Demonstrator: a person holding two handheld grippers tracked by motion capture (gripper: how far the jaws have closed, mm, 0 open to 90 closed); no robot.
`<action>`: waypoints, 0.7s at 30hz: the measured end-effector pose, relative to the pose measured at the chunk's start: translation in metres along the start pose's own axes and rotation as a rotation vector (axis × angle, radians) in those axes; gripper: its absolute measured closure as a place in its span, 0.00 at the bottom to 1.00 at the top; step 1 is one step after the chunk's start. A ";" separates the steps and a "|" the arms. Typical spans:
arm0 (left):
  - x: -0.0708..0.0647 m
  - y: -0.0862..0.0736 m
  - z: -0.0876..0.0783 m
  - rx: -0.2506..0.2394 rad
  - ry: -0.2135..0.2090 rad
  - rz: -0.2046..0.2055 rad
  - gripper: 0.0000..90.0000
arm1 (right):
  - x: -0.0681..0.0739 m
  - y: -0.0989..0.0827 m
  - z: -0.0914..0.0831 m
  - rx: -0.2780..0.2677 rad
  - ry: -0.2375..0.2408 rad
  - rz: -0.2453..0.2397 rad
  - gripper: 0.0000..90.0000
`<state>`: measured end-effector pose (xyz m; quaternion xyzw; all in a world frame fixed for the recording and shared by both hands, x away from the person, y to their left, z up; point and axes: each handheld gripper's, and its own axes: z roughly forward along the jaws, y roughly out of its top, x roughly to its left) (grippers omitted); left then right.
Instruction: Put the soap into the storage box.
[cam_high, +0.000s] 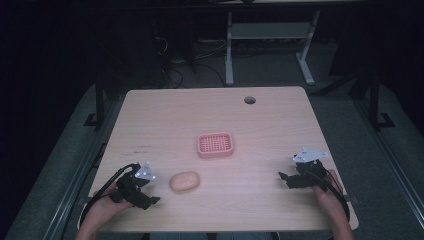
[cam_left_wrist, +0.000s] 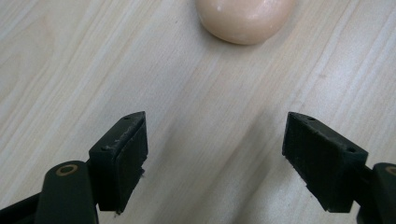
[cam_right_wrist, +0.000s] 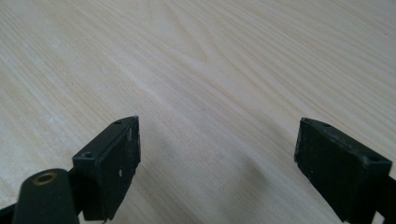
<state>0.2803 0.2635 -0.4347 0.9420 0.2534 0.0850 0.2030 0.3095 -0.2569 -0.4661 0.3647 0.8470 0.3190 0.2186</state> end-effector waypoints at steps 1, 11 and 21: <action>0.000 0.000 0.000 0.000 0.000 0.000 0.25 | 0.000 0.000 0.000 0.000 0.000 0.000 0.15; -0.003 0.011 0.001 -0.003 -0.013 0.017 0.24 | 0.002 0.000 0.000 -0.003 0.004 -0.001 0.15; -0.005 0.025 0.002 0.004 -0.018 0.042 0.24 | 0.002 0.000 0.000 -0.006 0.011 0.004 0.15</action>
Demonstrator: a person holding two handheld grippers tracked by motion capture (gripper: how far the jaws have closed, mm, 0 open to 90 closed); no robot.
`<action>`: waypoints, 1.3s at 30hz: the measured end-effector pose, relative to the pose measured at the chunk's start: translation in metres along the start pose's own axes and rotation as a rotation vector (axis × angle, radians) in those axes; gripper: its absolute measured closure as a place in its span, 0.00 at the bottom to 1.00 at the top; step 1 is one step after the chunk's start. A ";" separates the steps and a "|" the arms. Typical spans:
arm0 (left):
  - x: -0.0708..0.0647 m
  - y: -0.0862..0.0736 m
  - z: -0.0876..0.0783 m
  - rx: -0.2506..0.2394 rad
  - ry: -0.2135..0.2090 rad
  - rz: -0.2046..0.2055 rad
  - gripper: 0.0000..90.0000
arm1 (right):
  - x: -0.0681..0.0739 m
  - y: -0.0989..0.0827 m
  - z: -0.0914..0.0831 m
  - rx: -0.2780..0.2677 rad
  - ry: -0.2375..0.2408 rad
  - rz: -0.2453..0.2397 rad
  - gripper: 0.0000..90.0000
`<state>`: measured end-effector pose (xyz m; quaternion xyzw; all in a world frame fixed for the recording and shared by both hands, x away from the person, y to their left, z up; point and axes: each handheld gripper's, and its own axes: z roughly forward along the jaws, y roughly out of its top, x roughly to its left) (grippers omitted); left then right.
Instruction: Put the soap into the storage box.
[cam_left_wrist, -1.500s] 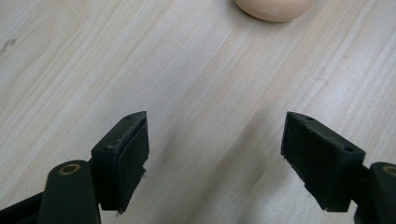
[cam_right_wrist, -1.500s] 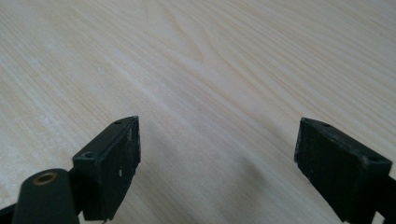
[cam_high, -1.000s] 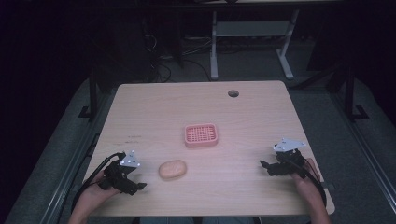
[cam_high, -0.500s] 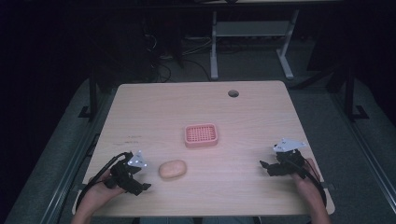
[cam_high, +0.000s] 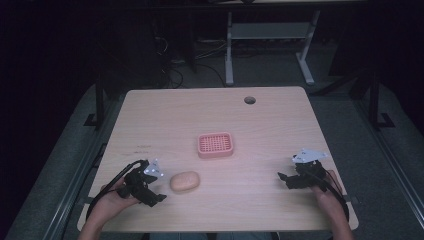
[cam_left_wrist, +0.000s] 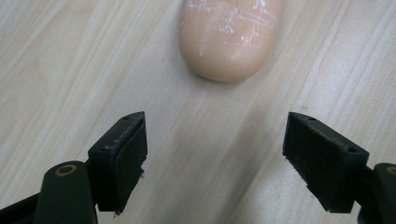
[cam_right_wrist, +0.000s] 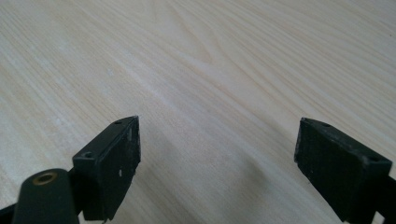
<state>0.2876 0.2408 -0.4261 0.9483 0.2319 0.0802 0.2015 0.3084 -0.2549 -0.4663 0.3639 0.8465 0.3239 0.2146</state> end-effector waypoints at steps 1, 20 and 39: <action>0.000 0.002 0.000 0.004 -0.003 0.005 0.24 | 0.000 0.000 0.000 0.000 0.001 0.001 0.15; -0.001 0.028 0.010 0.022 -0.029 0.043 0.24 | -0.001 0.000 -0.001 -0.009 0.004 0.001 0.15; -0.001 0.049 0.020 0.038 -0.048 0.071 0.24 | -0.002 -0.001 -0.002 -0.012 0.007 0.008 0.15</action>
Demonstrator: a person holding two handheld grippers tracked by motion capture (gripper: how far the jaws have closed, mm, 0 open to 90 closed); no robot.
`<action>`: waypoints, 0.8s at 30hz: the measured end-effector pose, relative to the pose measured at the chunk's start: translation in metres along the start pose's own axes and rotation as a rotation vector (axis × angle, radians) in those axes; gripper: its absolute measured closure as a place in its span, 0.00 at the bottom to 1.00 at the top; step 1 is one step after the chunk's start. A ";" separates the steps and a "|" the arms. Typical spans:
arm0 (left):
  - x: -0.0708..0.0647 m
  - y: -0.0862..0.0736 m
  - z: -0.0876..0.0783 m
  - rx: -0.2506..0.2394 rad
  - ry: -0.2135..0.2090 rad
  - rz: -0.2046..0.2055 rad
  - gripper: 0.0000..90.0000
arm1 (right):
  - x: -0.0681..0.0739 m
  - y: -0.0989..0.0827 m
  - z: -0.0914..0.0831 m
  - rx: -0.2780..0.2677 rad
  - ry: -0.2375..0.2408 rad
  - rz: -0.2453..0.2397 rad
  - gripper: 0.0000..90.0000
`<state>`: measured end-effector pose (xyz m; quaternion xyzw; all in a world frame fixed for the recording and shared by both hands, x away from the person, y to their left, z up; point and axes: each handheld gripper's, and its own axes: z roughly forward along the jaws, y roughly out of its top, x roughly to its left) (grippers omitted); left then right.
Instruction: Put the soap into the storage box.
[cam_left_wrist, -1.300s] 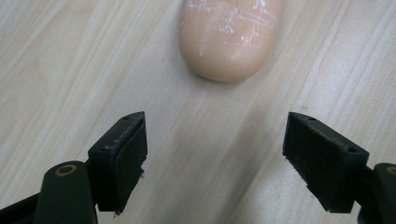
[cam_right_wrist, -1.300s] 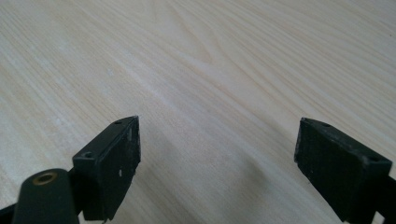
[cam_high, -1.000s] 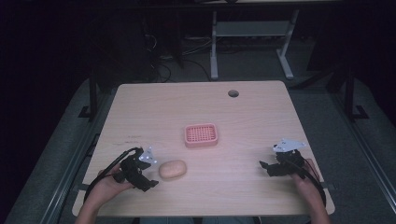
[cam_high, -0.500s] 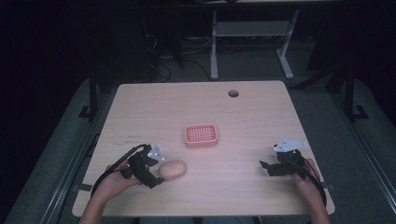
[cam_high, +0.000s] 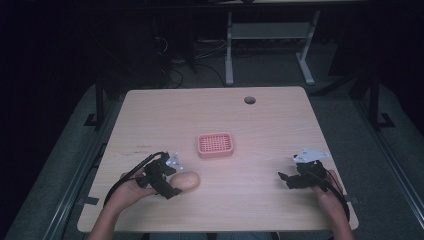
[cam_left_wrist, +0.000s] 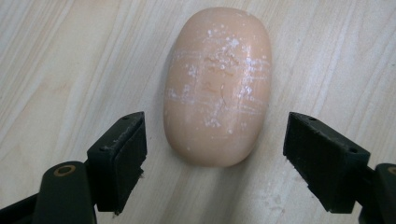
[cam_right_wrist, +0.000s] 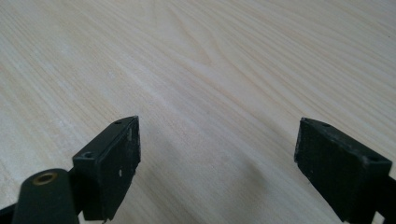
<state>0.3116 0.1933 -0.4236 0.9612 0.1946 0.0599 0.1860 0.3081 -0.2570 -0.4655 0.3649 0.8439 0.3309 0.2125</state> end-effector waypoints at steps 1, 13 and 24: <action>0.000 0.002 0.001 0.004 -0.004 0.005 0.24 | 0.000 0.000 0.000 0.000 0.000 0.000 0.15; -0.001 0.011 0.007 0.019 -0.018 0.017 0.25 | 0.000 0.000 0.000 0.000 0.001 -0.002 0.15; 0.001 0.016 0.014 0.030 -0.032 0.016 0.25 | 0.000 0.000 0.000 -0.003 0.002 -0.002 0.15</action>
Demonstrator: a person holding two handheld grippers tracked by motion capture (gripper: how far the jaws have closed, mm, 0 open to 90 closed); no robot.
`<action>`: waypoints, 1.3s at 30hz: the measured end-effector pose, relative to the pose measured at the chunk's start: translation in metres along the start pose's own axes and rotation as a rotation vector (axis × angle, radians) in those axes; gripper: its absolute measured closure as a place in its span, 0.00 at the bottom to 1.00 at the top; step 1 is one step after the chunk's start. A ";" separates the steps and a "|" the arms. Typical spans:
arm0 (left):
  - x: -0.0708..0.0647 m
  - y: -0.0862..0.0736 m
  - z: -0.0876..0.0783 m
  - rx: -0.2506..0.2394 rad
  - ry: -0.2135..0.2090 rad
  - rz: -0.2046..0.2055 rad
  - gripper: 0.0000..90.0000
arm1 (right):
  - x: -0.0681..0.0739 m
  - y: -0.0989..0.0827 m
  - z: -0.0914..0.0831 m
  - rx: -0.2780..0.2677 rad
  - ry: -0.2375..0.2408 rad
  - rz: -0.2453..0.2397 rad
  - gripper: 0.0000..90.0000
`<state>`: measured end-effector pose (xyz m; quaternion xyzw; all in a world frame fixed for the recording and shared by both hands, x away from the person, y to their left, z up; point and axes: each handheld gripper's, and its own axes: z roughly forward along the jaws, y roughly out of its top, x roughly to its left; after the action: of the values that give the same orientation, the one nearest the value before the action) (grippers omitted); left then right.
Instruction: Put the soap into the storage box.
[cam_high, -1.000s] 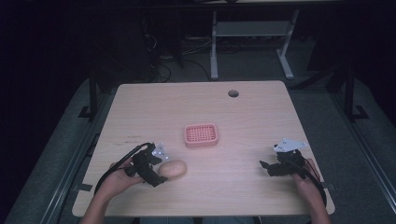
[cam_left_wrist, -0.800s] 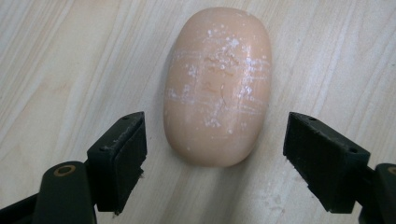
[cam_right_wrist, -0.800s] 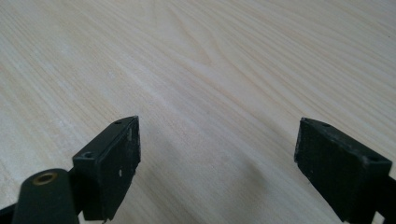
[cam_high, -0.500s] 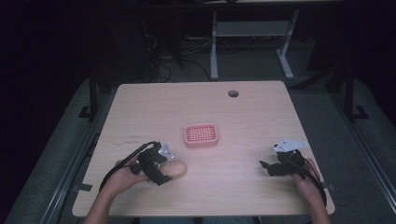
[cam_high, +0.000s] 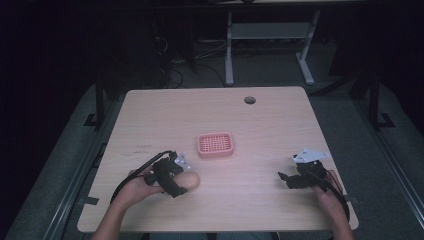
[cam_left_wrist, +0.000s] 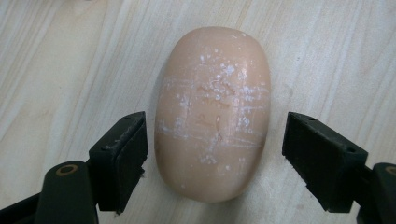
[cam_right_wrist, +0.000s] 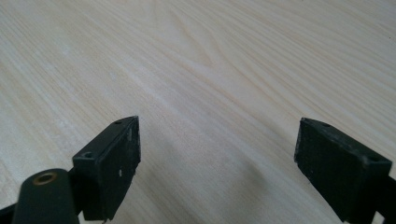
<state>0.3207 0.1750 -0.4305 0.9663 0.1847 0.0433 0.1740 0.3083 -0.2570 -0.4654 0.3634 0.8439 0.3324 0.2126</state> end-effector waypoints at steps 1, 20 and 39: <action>0.000 0.001 0.001 0.001 -0.003 0.000 0.25 | 0.000 0.000 0.000 0.000 0.000 0.000 0.15; 0.002 0.011 0.013 0.036 -0.019 0.009 0.26 | 0.000 0.000 0.000 0.000 0.001 -0.001 0.15; 0.006 0.010 0.017 0.035 -0.037 -0.001 0.35 | 0.000 0.000 0.000 0.001 0.002 -0.001 0.15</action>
<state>0.3318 0.1627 -0.4423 0.9698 0.1824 0.0219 0.1602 0.3084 -0.2571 -0.4655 0.3628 0.8445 0.3321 0.2119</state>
